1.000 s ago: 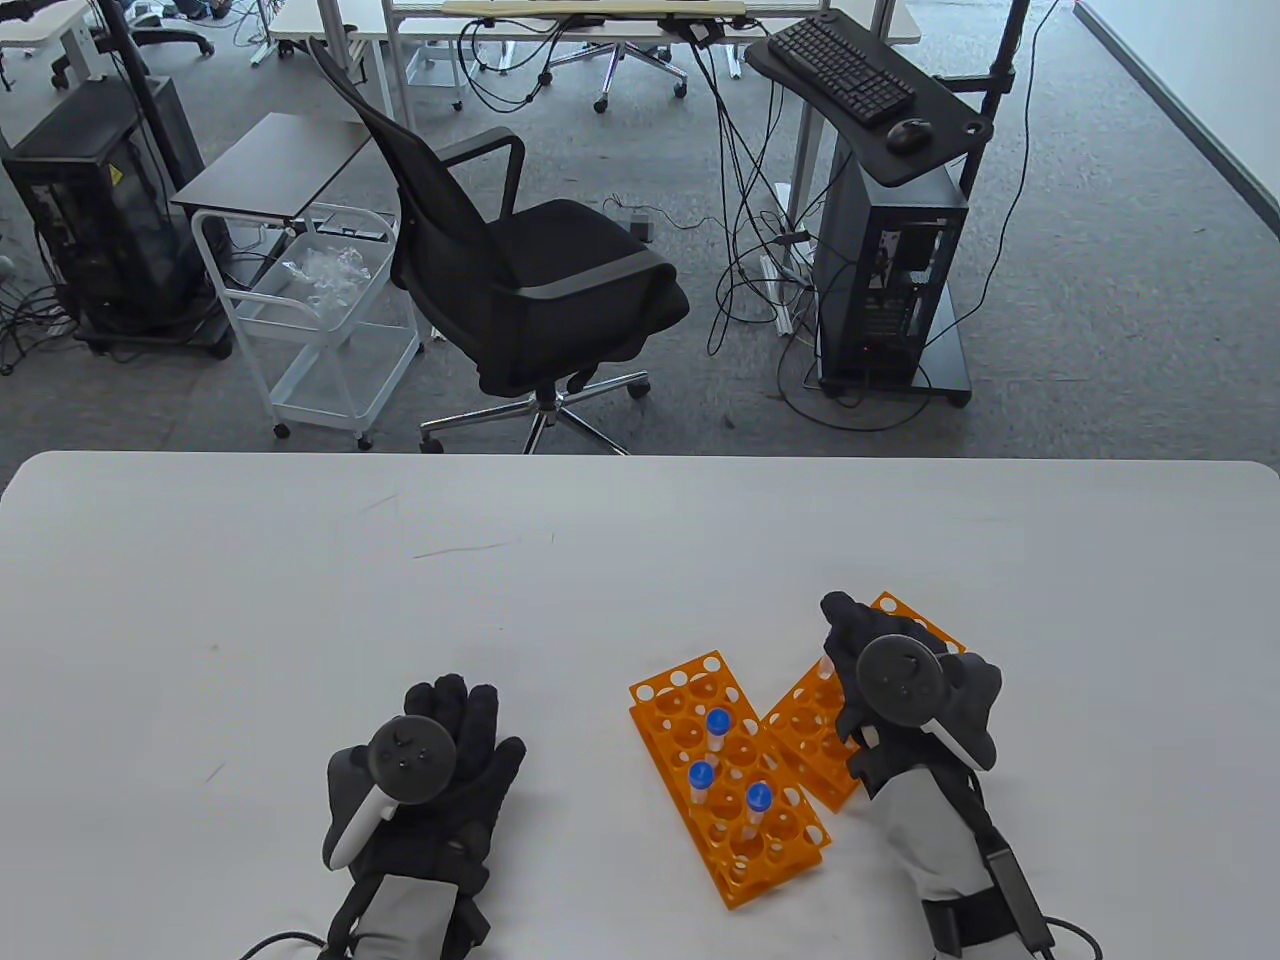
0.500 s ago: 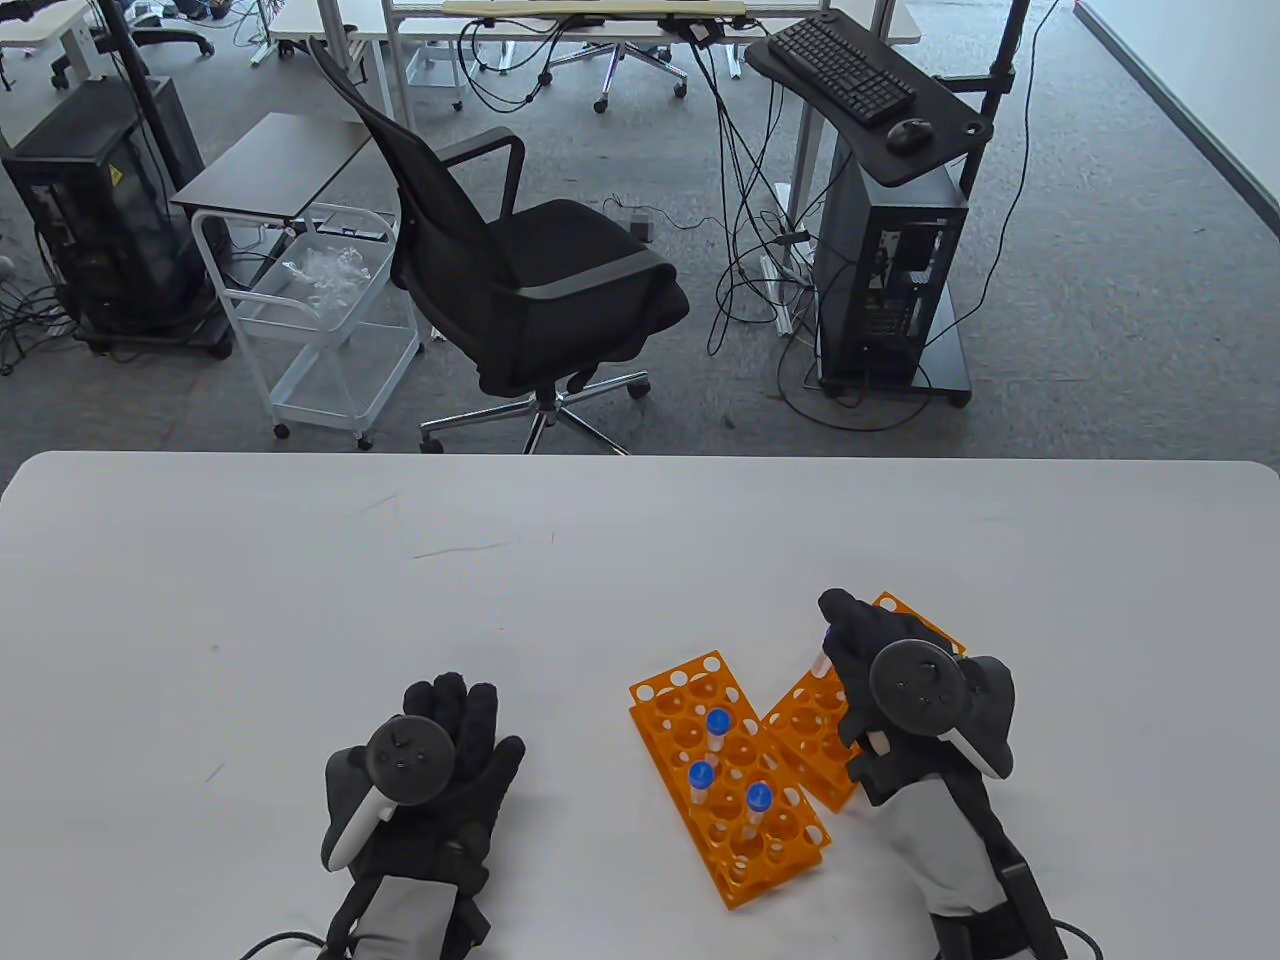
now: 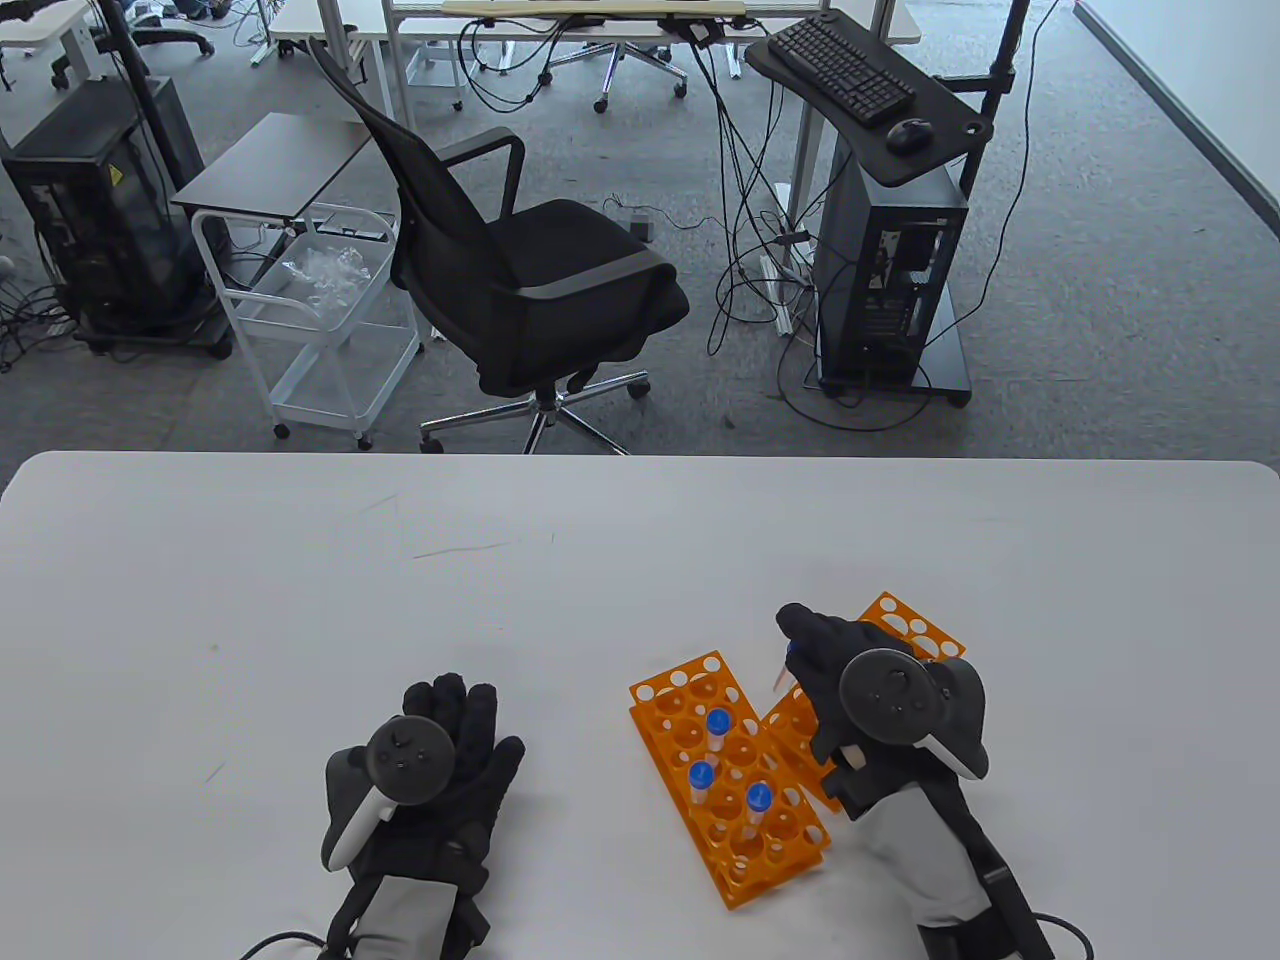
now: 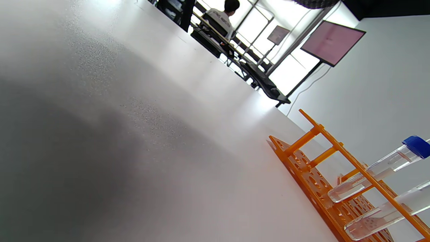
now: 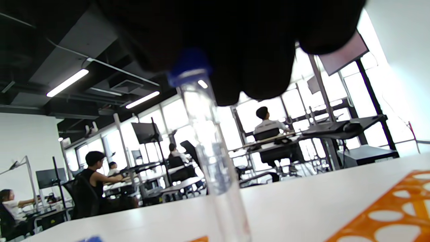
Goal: Transfer 4 test tubes between racks (Right hand only)
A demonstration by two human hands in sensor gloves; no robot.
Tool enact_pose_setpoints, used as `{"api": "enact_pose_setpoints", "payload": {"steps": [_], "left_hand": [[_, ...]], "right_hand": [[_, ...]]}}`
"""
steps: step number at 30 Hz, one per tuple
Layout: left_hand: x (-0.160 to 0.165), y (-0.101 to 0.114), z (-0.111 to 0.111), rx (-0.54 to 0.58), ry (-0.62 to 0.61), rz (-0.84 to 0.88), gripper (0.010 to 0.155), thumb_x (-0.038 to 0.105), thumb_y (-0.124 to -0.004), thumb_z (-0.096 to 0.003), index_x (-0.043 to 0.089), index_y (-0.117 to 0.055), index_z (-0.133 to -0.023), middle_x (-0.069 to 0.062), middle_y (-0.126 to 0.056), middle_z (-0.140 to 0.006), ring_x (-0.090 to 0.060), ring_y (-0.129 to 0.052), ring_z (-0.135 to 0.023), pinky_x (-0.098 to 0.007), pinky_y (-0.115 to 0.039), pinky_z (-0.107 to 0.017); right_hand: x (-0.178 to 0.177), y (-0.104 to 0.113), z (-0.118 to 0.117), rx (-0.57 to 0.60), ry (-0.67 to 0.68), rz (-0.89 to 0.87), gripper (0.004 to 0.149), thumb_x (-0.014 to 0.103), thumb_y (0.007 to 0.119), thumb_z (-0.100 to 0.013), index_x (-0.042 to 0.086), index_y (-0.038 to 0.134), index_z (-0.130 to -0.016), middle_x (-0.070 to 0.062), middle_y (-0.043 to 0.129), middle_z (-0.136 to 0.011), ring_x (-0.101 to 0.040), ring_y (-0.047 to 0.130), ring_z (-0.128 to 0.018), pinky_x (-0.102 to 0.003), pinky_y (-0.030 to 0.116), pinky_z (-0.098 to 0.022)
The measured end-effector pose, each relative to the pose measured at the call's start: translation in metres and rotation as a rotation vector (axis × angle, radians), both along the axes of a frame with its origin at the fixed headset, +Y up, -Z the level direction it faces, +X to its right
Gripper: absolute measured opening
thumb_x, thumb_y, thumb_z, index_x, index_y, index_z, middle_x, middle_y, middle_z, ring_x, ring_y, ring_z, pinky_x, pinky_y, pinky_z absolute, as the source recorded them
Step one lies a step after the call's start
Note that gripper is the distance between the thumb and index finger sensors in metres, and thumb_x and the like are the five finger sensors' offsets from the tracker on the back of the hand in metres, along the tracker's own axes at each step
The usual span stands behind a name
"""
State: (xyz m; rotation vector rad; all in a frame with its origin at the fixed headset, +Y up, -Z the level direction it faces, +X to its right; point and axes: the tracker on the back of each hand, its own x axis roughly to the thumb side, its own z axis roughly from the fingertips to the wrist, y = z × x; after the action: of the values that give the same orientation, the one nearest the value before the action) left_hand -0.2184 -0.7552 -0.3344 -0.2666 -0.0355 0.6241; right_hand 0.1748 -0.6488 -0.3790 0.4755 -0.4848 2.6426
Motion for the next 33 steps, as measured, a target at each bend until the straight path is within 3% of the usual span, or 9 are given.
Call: {"api": "enact_pose_setpoints", "payload": {"steps": [12,33], "left_hand": [[0.000,0.000,0.000,0.000,0.000,0.000,0.068,0.064,-0.046,-0.0576,0.042,-0.015,-0.114,0.013,0.006,-0.117,-0.011,0.022,-0.104,-0.040,0.013,-0.077],[0.000,0.000,0.000,0.000,0.000,0.000,0.068,0.064,-0.046,-0.0576,0.042,-0.015,-0.114,0.013,0.006,-0.117,-0.011,0.022,-0.104,-0.040,0.014,-0.077]], "right_hand": [[-0.018,-0.004,0.006,-0.032,0.081,0.047,0.046,0.025,0.081,-0.046,0.012,0.082,-0.091,-0.016,0.095,-0.082,-0.042,0.090,-0.071,-0.063,0.067,-0.056],[-0.029,-0.024,0.003,-0.077,0.102,0.117,0.047,0.026,0.081,-0.046,0.013,0.082,-0.091,-0.015,0.095,-0.083,-0.042,0.090,-0.072,-0.063,0.067,-0.056]]}}
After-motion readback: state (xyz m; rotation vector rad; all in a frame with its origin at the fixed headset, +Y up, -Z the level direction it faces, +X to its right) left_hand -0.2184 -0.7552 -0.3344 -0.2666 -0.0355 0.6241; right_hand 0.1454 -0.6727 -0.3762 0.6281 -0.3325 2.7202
